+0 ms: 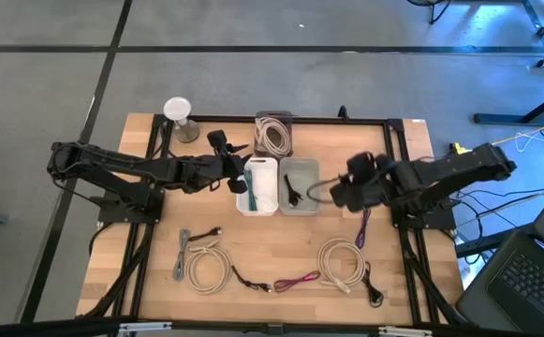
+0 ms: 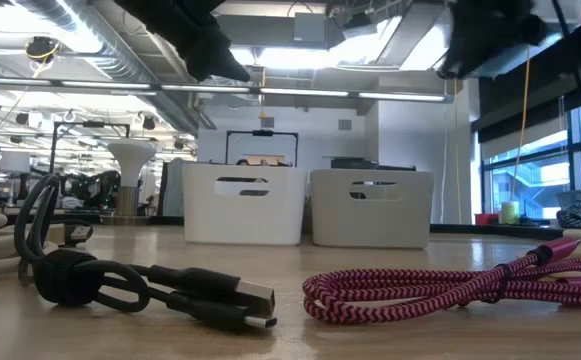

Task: Pick & Place USB Port
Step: Put the purple and black charger cable into the white bin

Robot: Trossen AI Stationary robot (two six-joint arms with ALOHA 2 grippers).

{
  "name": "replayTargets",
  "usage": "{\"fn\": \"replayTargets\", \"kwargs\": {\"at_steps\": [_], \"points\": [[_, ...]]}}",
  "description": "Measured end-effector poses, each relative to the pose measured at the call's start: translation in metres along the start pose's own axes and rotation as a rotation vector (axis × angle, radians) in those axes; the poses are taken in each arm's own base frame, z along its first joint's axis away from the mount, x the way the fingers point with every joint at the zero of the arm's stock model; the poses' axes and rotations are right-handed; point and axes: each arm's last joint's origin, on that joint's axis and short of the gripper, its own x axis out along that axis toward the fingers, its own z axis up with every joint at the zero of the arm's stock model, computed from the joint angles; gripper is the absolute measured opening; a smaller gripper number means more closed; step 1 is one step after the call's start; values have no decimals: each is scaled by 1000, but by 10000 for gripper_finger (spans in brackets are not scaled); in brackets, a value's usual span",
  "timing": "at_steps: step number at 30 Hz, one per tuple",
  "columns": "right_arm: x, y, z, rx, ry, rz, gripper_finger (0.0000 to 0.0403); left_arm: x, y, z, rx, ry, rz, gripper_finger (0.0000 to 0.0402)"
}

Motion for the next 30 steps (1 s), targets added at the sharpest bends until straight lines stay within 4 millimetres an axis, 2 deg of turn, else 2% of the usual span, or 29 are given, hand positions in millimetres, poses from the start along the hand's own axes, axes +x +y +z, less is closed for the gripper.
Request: {"fn": "replayTargets", "kwargs": {"at_steps": [7, 10, 12, 17, 30], "points": [[0, 4, -62, 179, 263, 30, 162, 0, -1, -1, -30, 12, -5, 127], [3, 0, -91, 277, 360, -18, 162, 0, -1, -1, -32, 10, -10, 127], [6, -7, -103, 322, 396, -89, 161, 0, -1, -1, -32, 8, -16, 127], [21, -19, -121, 396, 455, -208, 161, 0, -1, -1, -50, 6, -24, 127], [62, -22, -151, 468, 495, -117, 162, 0, -1, -2, -66, 8, -27, 127]]}}
